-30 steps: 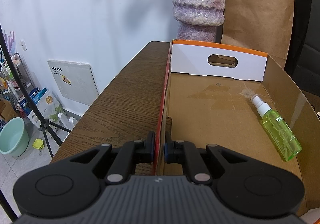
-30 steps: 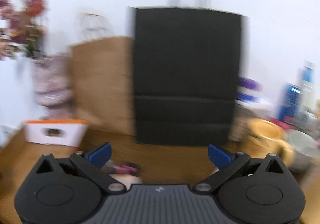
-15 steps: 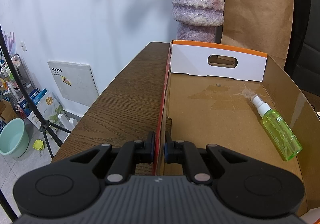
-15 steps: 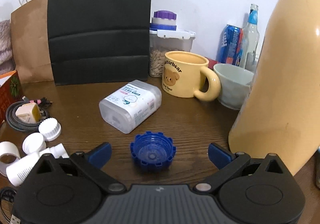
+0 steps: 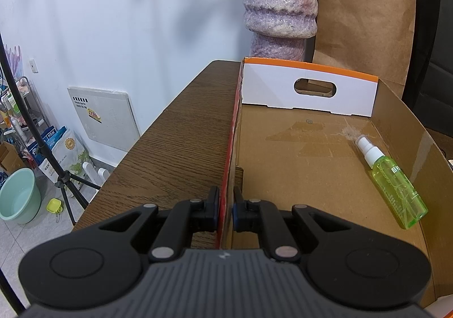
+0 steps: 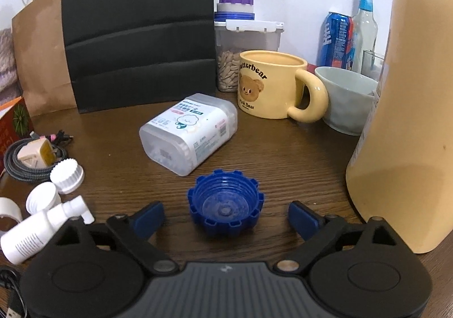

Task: Organize rigid objects
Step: 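Move the right tool to the blue bottle cap and grasp it, then carry the blue cap with the right tool into the tray and release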

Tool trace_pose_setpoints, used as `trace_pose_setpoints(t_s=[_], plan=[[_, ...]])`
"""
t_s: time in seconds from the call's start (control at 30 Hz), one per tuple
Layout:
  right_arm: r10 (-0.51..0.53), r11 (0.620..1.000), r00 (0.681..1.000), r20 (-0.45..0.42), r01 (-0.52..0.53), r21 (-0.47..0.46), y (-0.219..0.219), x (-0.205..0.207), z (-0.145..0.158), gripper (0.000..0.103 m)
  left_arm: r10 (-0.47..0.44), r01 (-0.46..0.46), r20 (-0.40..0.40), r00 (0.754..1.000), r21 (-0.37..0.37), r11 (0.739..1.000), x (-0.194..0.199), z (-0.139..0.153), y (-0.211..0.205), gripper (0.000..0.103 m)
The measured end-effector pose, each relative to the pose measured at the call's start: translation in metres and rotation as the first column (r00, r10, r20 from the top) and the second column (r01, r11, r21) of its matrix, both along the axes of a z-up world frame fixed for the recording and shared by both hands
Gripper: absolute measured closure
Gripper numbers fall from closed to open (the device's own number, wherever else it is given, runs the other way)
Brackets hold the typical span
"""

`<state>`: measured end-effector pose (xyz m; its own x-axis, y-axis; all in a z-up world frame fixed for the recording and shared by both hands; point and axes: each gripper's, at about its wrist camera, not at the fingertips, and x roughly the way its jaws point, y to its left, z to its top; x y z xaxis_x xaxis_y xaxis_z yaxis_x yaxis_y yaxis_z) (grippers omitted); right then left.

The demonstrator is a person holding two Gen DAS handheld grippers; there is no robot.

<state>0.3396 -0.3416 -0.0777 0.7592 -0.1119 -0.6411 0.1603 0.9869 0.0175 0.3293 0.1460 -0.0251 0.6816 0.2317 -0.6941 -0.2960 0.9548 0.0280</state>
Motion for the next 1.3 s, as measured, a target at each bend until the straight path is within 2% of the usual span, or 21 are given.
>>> trace_pose_setpoints(t_s=[0.03, 0.1, 0.47, 0.77, 1.03, 1.3], plan=[[-0.002, 1.000, 1.000, 0.007, 0.002, -0.001, 0.000, -0.001, 0.000, 0.019, 0.000, 0.000, 0.000, 1.000, 0.001, 1.000, 0.001, 0.000, 0.000, 0.093], [0.001, 1.000, 1.000, 0.028, -0.001, 0.000, 0.001, -0.002, 0.002, 0.050, 0.000, 0.000, 0.000, 1.000, 0.000, 1.000, 0.000, 0.000, 0.000, 0.093], [0.004, 1.000, 0.999, 0.043, -0.005, 0.010, 0.000, -0.003, 0.003, 0.050, 0.000, 0.000, 0.001, 1.000, 0.001, 1.000, 0.001, 0.000, 0.000, 0.093], [0.036, 0.999, 0.990, 0.135, -0.035, -0.011, 0.012, -0.009, 0.021, 0.050, 0.000, 0.000, 0.001, 1.000, 0.001, 1.000, 0.001, 0.000, 0.000, 0.093], [0.119, 0.993, 0.971, 0.209, -0.116, -0.025, 0.044, -0.006, 0.047, 0.050, 0.001, -0.001, 0.002, 1.000, 0.000, 1.000, 0.001, 0.000, 0.000, 0.093], [0.237, 0.971, 0.937, 0.256, -0.238, -0.029, 0.098, 0.006, 0.066, 0.050, 0.001, -0.001, 0.002, 1.000, 0.001, 1.000, 0.001, 0.001, 0.000, 0.093]])
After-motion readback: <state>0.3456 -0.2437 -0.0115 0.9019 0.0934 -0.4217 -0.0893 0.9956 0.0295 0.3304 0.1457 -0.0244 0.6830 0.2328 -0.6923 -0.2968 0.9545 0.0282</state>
